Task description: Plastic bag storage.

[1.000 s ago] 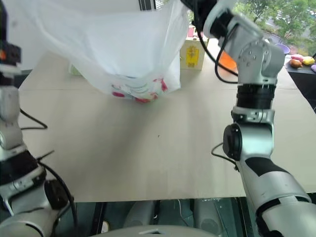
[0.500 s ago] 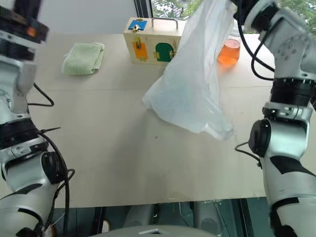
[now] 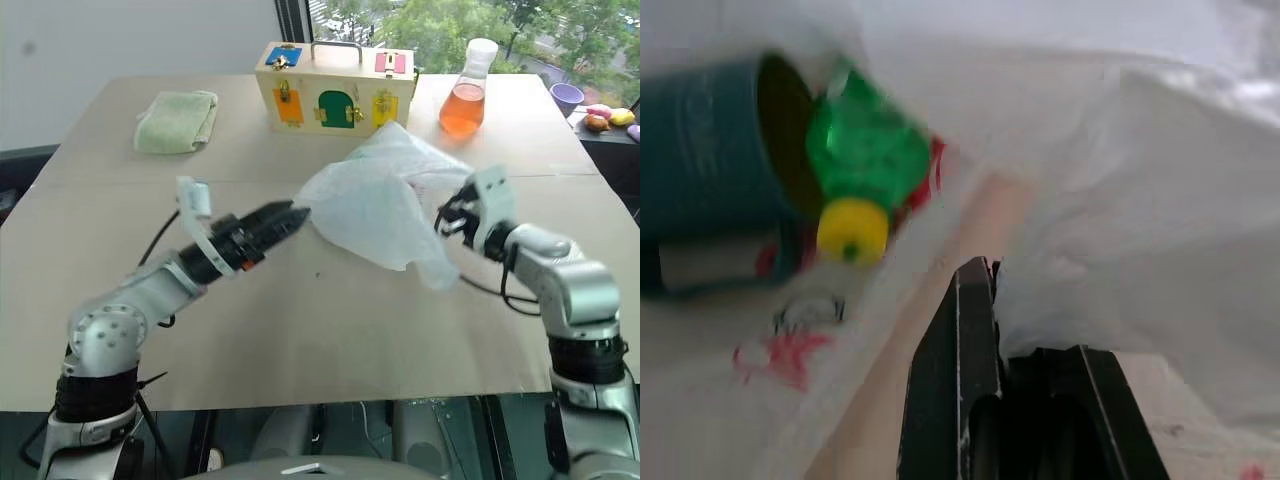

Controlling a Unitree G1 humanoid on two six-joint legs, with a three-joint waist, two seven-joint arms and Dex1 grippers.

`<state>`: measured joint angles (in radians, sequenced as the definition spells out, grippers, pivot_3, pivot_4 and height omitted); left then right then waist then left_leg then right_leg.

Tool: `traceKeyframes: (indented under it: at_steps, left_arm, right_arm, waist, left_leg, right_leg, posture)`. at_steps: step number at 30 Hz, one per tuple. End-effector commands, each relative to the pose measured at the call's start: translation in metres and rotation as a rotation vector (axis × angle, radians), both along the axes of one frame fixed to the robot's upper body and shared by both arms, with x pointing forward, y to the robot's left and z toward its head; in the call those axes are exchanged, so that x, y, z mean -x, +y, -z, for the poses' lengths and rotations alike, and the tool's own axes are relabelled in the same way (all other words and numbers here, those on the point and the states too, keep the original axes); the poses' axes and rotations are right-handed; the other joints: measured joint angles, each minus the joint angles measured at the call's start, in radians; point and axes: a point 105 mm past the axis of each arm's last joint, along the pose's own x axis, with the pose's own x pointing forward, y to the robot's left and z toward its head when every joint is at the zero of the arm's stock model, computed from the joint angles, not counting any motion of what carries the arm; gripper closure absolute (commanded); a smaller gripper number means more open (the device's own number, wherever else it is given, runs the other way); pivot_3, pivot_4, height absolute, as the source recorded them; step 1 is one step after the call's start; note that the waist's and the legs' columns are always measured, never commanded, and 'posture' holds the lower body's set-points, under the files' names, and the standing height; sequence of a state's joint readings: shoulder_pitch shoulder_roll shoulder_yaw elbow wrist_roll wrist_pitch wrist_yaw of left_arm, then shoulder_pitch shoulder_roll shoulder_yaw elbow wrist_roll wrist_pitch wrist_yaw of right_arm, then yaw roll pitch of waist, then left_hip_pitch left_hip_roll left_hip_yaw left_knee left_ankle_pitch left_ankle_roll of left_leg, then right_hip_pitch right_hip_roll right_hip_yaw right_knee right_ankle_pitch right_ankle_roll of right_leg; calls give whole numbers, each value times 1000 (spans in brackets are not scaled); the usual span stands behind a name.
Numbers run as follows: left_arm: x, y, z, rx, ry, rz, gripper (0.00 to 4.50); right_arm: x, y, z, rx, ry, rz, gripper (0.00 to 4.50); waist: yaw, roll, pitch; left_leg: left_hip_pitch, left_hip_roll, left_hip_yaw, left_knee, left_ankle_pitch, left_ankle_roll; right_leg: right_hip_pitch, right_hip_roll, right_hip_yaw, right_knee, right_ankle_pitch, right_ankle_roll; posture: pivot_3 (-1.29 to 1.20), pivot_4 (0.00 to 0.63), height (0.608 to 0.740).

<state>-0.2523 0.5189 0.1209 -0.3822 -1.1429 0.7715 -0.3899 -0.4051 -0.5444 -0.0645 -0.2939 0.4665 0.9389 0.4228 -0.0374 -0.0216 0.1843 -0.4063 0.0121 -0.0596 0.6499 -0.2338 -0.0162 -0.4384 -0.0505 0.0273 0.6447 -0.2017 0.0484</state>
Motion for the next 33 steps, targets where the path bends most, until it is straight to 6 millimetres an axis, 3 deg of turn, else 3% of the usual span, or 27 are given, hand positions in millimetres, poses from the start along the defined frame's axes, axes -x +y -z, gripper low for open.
traceKeyframes:
  at_steps: [1,3,5,7,11,15,23,30,33]
  left_arm:
    - [5,-7,6,-55,0,38,99]
    - [-2,3,9,-72,7,7,99]
    - [-15,32,2,-40,24,-85,99]
    - [-10,44,-7,12,44,-69,99]
    - [49,33,-18,57,123,244,99]
    - [75,12,-13,2,154,391,99]
    - [67,-23,-13,-37,113,500,99]
    - [40,-54,-17,-100,13,501,99]
    - [38,-63,-18,-93,1,534,99]
  right_arm:
    - [10,42,-27,-122,-77,-112,4500]
    - [15,73,-27,-133,-79,-209,4500]
    - [17,120,-32,-211,-80,-325,4500]
    - [19,140,-40,-270,-81,-374,4500]
    - [25,123,-44,-239,-98,-367,4500]
    - [29,106,-45,-222,-95,-336,4500]
    - [28,100,-49,-221,-94,-299,4500]
    - [22,94,-58,-222,-124,-250,4500]
    - [14,86,-64,-227,-148,-202,4500]
  waist:
    - [-9,0,0]
    - [-3,0,0]
    - [-11,-1,0]
    - [-29,-1,0]
    - [-11,-1,0]
    - [11,-1,0]
    - [9,-1,0]
    - [3,-1,0]
    - [-1,-1,0]
  left_leg:
    - [3,1,1,0,0,0]
    - [10,4,0,0,0,0]
    - [10,4,0,1,0,0]
    - [11,7,1,1,0,0]
    - [7,9,-2,0,0,0]
    - [5,0,-2,-2,-2,1]
    - [8,2,-2,-1,-1,2]
    - [8,2,-2,0,-1,2]
    - [8,2,-2,0,-1,2]
  right_leg:
    - [1,1,1,0,0,0]
    - [7,4,2,1,-3,2]
    - [8,4,1,1,-3,2]
    - [7,7,2,1,-2,2]
    - [6,8,-1,0,0,-2]
    - [6,-1,-2,-3,-2,1]
    - [8,2,-2,-2,-3,-2]
    - [8,2,-1,-1,-1,1]
    - [8,2,-1,-1,-1,1]
  posture:
    - [0,150,740]
    - [0,150,740]
    - [0,150,740]
    - [0,150,740]
    - [0,150,740]
    - [0,150,740]
    - [0,150,740]
    - [0,150,740]
    - [0,150,740]
